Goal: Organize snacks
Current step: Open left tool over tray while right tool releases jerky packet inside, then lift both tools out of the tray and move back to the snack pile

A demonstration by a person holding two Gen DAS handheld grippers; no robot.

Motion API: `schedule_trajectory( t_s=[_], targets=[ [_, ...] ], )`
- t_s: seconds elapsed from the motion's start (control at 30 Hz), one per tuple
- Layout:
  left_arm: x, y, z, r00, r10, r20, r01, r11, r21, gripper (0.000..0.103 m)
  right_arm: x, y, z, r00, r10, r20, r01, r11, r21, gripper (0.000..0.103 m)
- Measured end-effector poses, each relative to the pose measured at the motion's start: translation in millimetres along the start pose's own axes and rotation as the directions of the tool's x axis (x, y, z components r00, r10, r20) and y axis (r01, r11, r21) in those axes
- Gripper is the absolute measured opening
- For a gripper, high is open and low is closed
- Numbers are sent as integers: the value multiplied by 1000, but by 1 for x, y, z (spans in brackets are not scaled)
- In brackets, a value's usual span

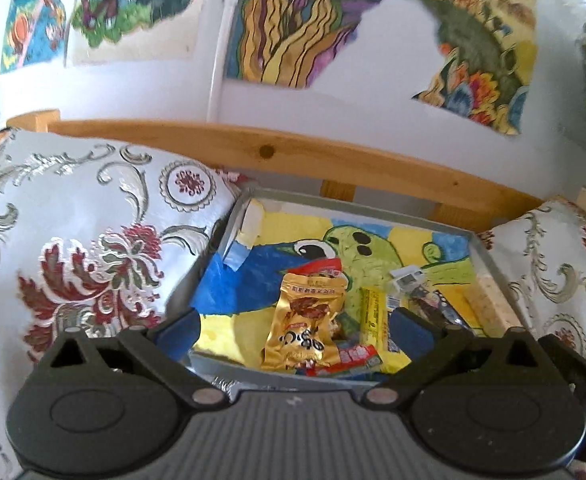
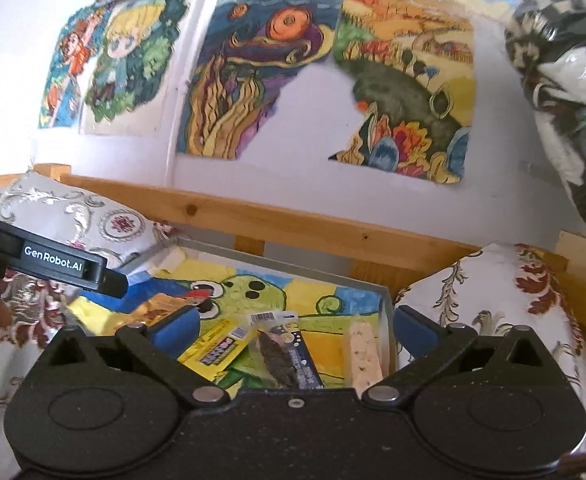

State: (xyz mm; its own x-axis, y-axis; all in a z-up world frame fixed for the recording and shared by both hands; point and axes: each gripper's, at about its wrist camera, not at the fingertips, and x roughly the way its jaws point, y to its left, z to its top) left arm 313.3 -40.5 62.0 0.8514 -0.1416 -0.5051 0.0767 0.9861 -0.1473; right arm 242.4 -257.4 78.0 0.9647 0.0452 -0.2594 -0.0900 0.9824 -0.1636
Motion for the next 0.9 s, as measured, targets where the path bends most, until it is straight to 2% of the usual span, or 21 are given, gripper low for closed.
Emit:
schedule_trajectory(
  t_s=[0.4, 0.63, 0.9],
  targets=[
    [-63, -6, -54, 997, -30, 77, 25, 998, 63, 102, -71, 16, -28, 1000, 9, 24, -10, 1000, 11, 102],
    [-89, -2, -93, 995, -37, 92, 30, 997, 76, 103, -105, 18, -54, 999, 20, -25, -20, 1000, -2, 102],
    [-115, 10, -134, 996, -42, 74, 40, 999, 35, 103, -132, 20, -83, 994, 8, -106, -6, 1000, 18, 102]
  ],
)
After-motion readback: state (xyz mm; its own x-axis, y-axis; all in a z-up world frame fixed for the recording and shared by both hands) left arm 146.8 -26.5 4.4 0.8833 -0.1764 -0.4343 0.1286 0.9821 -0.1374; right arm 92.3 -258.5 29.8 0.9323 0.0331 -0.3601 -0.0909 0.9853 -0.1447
